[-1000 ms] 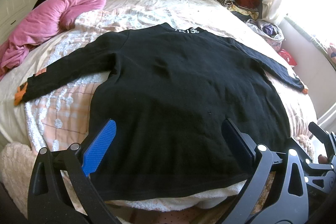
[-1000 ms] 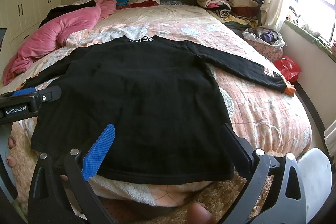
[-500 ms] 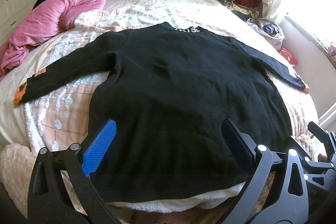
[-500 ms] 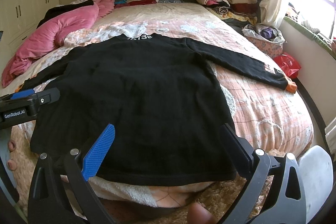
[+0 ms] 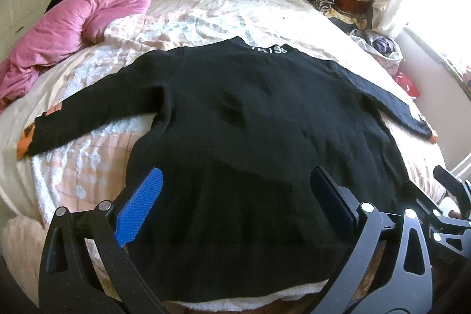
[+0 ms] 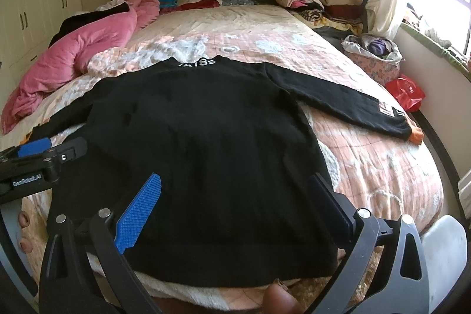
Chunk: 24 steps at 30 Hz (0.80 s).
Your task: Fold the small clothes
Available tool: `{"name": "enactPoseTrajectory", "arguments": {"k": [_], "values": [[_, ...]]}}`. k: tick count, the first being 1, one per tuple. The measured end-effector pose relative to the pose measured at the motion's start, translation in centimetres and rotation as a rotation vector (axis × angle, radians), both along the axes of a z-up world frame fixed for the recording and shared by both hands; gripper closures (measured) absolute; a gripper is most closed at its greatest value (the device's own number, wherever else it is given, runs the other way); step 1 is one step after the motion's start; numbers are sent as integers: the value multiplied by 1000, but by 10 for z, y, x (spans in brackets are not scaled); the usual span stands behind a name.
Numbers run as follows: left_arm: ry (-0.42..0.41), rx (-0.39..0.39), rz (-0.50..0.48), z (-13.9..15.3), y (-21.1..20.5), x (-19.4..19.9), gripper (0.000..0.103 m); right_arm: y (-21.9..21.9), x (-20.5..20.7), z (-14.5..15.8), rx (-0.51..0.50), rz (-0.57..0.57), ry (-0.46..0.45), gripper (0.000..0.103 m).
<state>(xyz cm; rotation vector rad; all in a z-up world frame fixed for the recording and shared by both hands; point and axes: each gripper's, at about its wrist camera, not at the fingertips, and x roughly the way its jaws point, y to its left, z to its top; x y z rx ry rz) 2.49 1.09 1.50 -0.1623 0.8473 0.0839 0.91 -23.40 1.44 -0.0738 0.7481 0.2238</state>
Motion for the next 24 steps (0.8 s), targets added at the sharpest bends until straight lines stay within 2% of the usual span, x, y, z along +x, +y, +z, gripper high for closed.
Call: {"name": "enactPoseTrajectory", "arguments": {"k": [6, 24], "values": [[-3, 18, 12, 1, 8, 17, 9, 7, 17, 1, 10, 5, 11, 4], [22, -22, -17, 6, 17, 93, 9, 10, 78, 2, 17, -16, 32, 4]]}}
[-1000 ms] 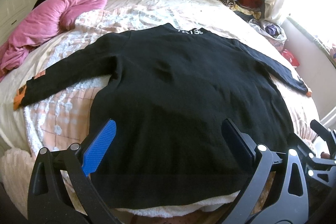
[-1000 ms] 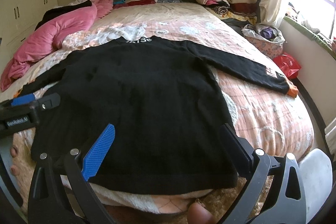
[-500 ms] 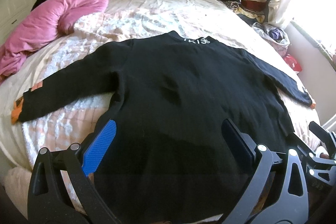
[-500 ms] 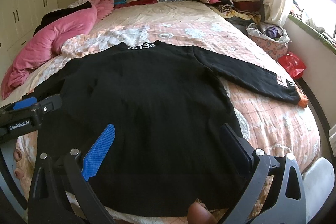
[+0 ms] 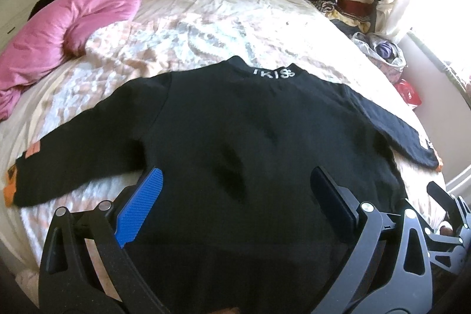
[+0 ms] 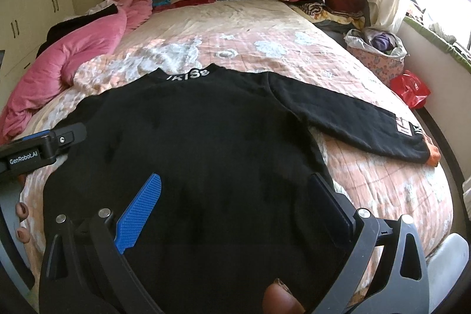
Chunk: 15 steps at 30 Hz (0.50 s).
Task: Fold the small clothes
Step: 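Reach the right gripper to the orange sleeve cuff and grasp it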
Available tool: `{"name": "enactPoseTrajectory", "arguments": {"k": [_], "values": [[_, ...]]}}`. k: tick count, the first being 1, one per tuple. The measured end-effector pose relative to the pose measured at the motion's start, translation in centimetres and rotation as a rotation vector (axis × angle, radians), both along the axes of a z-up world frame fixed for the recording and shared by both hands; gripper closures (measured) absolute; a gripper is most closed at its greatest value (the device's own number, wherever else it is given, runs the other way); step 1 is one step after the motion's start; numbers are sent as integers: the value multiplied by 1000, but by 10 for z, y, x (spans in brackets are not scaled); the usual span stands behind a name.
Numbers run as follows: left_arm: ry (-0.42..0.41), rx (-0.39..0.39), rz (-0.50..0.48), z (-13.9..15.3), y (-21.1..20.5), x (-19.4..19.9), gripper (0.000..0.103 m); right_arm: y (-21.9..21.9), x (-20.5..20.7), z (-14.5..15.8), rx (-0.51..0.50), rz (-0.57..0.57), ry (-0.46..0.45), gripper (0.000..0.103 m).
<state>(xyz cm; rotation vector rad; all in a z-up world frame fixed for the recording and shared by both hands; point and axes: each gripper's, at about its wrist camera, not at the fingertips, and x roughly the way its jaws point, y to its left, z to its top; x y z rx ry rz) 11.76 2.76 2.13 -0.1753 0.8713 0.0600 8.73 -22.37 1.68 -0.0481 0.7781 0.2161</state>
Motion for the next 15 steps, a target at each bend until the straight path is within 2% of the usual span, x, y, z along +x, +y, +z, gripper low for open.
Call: {"name": "enactPoseTrajectory", "arguments": {"k": [6, 15], "values": [[2, -10, -10, 1, -5, 23, 9, -8, 26, 7, 11, -33, -1, 4], [3, 16, -36, 7, -20, 58, 9, -37, 70, 19, 41, -126, -20, 4]]}}
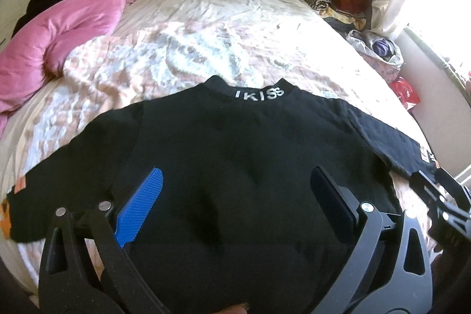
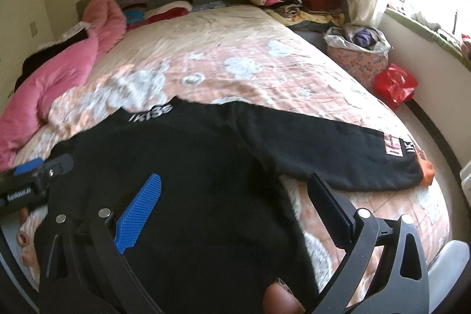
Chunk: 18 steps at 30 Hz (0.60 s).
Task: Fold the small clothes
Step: 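Reach the right gripper to the orange sleeve cuff and grasp it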
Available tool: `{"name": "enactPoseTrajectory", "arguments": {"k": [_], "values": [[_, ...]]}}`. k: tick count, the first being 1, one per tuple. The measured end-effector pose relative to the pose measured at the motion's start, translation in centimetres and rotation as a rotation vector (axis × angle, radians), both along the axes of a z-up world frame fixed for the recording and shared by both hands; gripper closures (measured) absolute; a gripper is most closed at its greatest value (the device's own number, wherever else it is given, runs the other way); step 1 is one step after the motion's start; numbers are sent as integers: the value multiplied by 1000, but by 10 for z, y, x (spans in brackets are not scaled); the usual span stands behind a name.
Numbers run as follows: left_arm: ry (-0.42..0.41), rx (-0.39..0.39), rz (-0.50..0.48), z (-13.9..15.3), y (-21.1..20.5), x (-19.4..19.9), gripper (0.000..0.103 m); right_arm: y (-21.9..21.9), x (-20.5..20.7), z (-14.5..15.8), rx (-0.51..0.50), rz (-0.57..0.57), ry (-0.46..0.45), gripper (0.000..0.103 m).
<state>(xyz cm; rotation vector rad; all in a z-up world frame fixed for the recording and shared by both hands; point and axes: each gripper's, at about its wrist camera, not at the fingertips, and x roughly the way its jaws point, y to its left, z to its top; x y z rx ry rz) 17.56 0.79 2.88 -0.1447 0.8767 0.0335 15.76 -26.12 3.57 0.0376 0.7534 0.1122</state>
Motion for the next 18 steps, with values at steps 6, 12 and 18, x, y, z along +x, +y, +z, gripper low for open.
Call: {"name": "enactPoseTrajectory", "arguments": {"k": [6, 12, 18], "values": [[-9, 12, -18, 1, -12, 27, 9, -34, 29, -8, 43, -99, 37, 4], [3, 18, -42, -4, -23, 48, 9, -76, 45, -21, 79, -217, 65, 4], [-2, 25, -67, -10, -37, 65, 9, -123, 55, -38, 135, -353, 104, 4]]}}
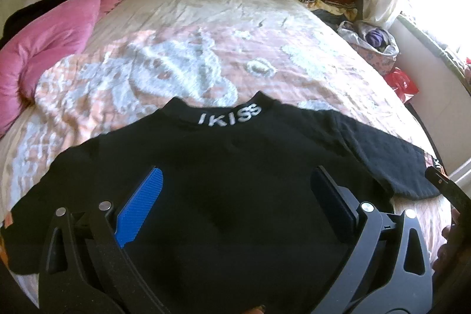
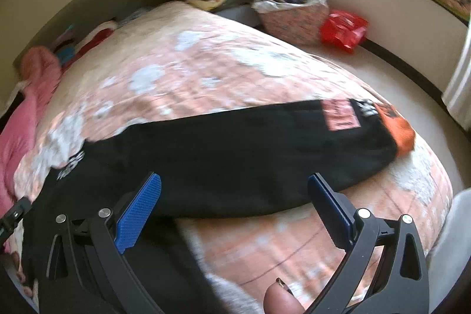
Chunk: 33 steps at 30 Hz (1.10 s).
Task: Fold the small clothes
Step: 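Reach the right gripper to the orange sleeve cuff and grasp it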
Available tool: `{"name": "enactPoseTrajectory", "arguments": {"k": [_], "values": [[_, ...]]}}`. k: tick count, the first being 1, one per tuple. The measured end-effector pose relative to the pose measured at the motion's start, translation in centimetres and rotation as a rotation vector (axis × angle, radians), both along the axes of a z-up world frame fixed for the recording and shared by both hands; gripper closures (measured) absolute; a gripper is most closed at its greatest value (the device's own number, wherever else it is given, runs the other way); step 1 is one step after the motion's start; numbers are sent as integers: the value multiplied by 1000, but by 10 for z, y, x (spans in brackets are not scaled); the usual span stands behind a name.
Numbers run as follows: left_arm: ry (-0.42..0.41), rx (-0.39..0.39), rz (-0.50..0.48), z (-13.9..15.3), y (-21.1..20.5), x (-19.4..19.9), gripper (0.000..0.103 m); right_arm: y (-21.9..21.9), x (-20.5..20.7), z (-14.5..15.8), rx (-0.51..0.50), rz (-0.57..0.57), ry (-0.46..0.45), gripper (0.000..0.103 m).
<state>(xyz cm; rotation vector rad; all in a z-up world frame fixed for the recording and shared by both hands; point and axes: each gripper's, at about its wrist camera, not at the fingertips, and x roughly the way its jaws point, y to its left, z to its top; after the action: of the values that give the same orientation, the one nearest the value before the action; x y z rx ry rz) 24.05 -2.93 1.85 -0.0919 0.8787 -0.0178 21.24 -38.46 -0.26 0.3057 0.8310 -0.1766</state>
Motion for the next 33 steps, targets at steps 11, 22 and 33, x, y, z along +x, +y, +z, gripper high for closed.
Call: {"name": "enactPoseTrajectory", "arguments": {"k": [11, 22, 33], "values": [[-13, 36, -29, -4, -29, 32, 9, -88, -7, -29, 65, -302, 51, 4], [-24, 100, -56, -14, -58, 52, 9, -137, -1, -56, 184, -375, 77, 5], [-53, 125, -100, -10, -66, 44, 9, -130, -7, -26, 201, -264, -156, 91]]}}
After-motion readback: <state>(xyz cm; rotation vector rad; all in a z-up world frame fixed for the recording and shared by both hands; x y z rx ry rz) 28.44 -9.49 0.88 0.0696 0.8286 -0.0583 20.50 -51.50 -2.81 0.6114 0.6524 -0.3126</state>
